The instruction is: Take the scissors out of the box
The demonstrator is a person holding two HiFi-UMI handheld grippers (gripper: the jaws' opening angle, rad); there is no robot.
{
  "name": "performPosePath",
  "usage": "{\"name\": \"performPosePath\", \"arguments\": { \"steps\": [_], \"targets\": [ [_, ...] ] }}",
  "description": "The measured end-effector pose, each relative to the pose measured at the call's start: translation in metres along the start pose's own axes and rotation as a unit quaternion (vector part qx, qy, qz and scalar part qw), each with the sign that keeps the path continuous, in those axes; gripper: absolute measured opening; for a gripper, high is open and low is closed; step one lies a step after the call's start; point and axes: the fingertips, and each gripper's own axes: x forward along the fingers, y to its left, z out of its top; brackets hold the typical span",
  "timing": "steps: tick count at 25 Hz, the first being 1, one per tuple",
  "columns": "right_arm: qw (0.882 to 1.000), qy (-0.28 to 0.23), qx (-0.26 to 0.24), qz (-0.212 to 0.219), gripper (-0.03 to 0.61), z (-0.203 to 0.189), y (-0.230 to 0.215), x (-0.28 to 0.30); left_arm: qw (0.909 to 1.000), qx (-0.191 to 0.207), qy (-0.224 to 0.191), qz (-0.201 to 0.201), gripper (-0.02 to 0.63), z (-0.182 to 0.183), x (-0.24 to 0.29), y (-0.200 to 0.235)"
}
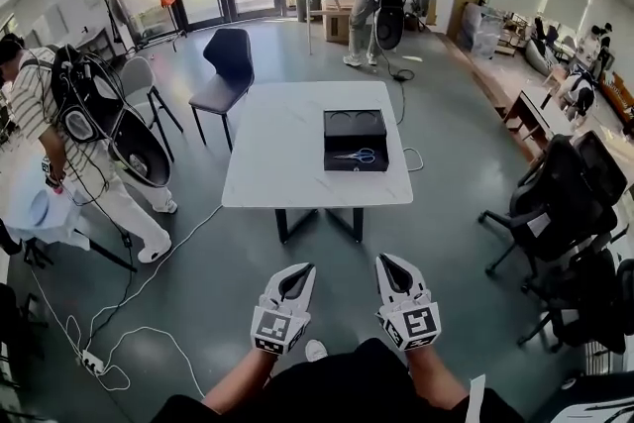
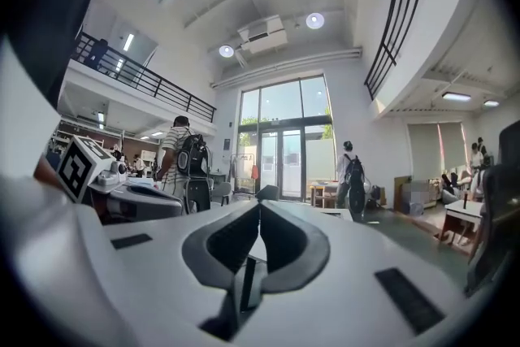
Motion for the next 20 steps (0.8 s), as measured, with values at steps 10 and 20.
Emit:
{"name": "performPosePath", "arguments": {
  "steps": [10, 20],
  "targets": [
    [0.999, 0.014, 0.033, -0.009, 0.008, -0.011, -0.028, 0.003, 0.9996, -0.024, 0.012, -0.006, 0.009, -0.002, 0.024, -0.01],
    [0.999, 0.002, 0.032, 0.028, 0.008, -0.006, -0.074, 0.027, 0.9996, -0.025, 0.005, 0.016, 0.009, 0.017, 0.084, -0.01]
  ]
}}
